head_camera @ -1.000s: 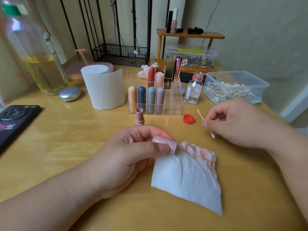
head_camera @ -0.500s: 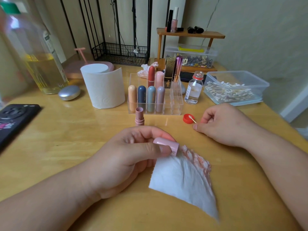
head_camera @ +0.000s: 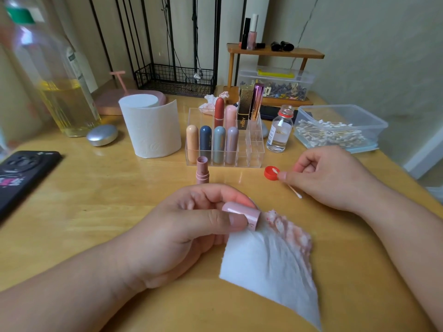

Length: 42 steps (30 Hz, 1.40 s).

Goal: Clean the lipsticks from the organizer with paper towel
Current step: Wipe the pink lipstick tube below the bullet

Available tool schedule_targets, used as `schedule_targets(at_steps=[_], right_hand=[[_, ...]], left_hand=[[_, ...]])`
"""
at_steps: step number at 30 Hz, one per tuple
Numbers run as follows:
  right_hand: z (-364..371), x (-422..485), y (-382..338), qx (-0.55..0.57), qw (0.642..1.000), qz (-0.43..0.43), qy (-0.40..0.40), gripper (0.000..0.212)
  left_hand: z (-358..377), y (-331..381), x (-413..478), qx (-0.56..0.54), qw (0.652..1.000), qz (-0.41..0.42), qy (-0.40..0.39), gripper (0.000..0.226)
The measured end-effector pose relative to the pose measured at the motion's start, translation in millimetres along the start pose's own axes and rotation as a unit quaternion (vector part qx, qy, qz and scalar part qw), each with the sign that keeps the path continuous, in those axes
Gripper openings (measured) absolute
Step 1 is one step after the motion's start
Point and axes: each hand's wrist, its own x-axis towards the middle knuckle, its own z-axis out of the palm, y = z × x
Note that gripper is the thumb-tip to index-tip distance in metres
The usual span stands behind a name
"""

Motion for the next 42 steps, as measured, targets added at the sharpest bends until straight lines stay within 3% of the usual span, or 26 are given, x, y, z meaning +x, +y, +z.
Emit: schedule_targets(at_steps=[2, 3, 6, 8, 11, 13, 14, 15, 16, 17, 18, 19, 21, 24, 33, 42], right_hand=[[-6.1, -7.4, -6.0, 0.114, 0.992, -0.044, 0.001, 0.037], [-8.6, -13.6, -10.8, 0.206, 0.976, -0.061, -0.044, 0.043], [-9.2, -31.6, -22.1, 0.424, 0.858, -0.032, -0.287, 0.063], [-7.8, -40.9, -28.9, 0.467, 0.785, -0.010, -0.407, 0.052], [-3.5, -45.3, -35.1, 0.525, 0.718, 0.030, -0.456, 0.035], [0.4, -44.0, -36.7, 0.601, 0.679, 0.038, -0.420, 0.040], [2.6, -43.2, -37.6, 0.621, 0.686, 0.039, -0.378, 0.041], [4.2, -43.1, -38.2, 0.615, 0.720, 0.031, -0.321, 0.039], [5.3, -43.9, -37.9, 0.570, 0.784, 0.005, -0.245, 0.033], [5.9, -45.5, -36.7, 0.480, 0.863, -0.044, -0.152, 0.021], [6.4, -47.3, -37.5, 0.376, 0.918, -0.109, -0.064, 0.014], [7.0, -49.8, -39.6, 0.294, 0.940, -0.173, -0.002, 0.011], [7.0, -54.2, -43.4, 0.224, 0.938, -0.260, 0.052, 0.008], [3.8, -57.2, -44.0, 0.179, 0.927, -0.314, 0.101, 0.013], [16.1, -69.9, -54.0, 0.161, 0.904, -0.370, 0.142, 0.021], [14.7, -75.5, -56.7, 0.172, 0.894, -0.388, 0.143, 0.026]], left_hand=[[-0.4, 0.7, -0.1, -0.021, 0.999, 0.021, -0.012, 0.026], [-0.4, 1.0, 0.1, -0.028, 0.999, 0.034, -0.025, 0.029], [0.2, 0.9, 0.7, -0.020, 0.997, 0.057, -0.040, 0.031], [0.1, 0.3, 0.9, -0.009, 0.998, 0.058, -0.031, 0.033], [1.2, 0.0, 1.2, 0.028, 0.998, 0.063, -0.009, 0.027], [2.4, -0.4, 2.8, 0.041, 0.997, 0.059, 0.034, 0.018], [2.8, -0.7, 3.6, 0.035, 0.997, 0.052, 0.053, 0.018], [3.0, -1.4, 4.4, 0.027, 0.996, 0.044, 0.066, 0.019], [3.4, -1.9, 5.0, 0.025, 0.996, 0.036, 0.078, 0.020], [2.9, -2.7, 5.3, 0.033, 0.995, 0.031, 0.091, 0.022], [2.2, -3.9, 5.6, 0.052, 0.993, 0.030, 0.104, 0.024], [1.1, -5.4, 5.5, 0.076, 0.990, 0.033, 0.116, 0.025], [0.9, -6.2, 4.7, 0.114, 0.983, 0.041, 0.135, 0.030], [4.1, -4.3, 3.8, 0.091, 0.985, 0.043, 0.144, 0.034], [11.4, -0.6, 7.5, -0.057, 0.995, 0.001, 0.082, 0.036], [6.4, -2.1, 10.8, -0.088, 0.991, -0.032, 0.095, 0.042]])
